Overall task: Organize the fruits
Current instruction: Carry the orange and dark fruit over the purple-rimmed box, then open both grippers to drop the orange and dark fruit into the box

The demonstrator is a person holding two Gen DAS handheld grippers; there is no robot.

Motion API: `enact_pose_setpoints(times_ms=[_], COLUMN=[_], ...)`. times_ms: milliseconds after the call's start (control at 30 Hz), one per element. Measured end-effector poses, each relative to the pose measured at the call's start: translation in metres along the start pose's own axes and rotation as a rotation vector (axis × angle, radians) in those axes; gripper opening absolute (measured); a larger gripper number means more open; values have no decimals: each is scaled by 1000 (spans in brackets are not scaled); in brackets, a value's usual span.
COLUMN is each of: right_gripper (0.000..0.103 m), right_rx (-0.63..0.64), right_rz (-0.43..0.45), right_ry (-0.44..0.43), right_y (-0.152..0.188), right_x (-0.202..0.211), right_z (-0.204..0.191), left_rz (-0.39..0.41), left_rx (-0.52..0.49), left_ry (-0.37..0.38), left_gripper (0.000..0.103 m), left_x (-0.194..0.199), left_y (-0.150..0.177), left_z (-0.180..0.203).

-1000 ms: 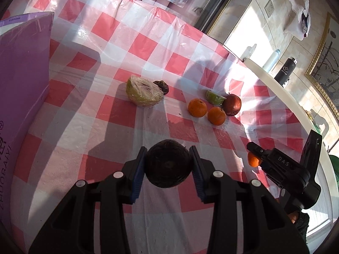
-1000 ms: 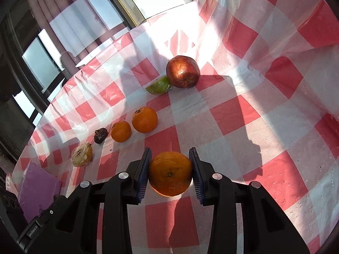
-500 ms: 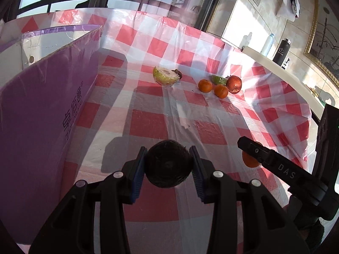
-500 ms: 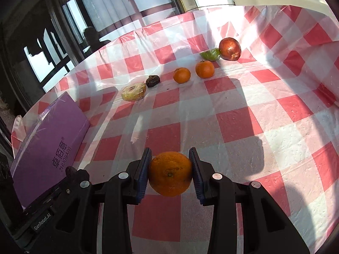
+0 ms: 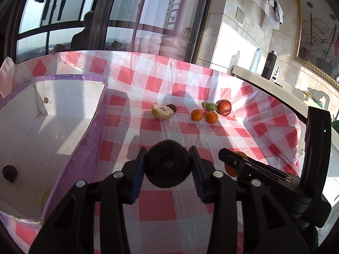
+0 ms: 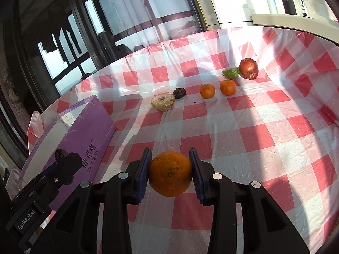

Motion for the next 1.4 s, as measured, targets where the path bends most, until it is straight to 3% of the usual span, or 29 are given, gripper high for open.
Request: enact_pose_setpoints(times_ms=[300,467,600,767,900,1000,1133,1400], right_gripper=[37,37,37,37,37,37,37,38], right_rx=[209,333,413,488,556,605,627,716], right_rz=[83,144,140,105,56,-15,-124,-211], right_ry=[-69,-103,-129,-129,-76,-36,7,115], right_y=[-3,1,4,9,11,16,24,30], right_x=[20,22,12,-10,-31,-50,-74,-84], right_z=[-96,-150,-187,-225,-246,-256,-258,-260], left_rz=[114,123,104,61,-6,-51,-118,-275], left_rx=[88,133,176,242,282,255,227,144], left_ry=[-166,-269,-324,-374,-394,-435,-422,-416], left_gripper=[41,41,41,41,41,41,41,41], left_x=[62,77,81,79,70,64,54,30], left_y=[-18,-15,-7,4,11,12,12,15], left_z=[-67,-110,-143,-185,-215,-226,-228,-225])
Point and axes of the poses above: each gripper's, at about its wrist camera, not at the fingertips, and x roughly against the way its jaws point, z to its right, y to its underside, the point moved 6 cm from there along -x, roughly the way its jaws point, and after that the axes turned 14 degrees about -z, right-handed, at the moved point
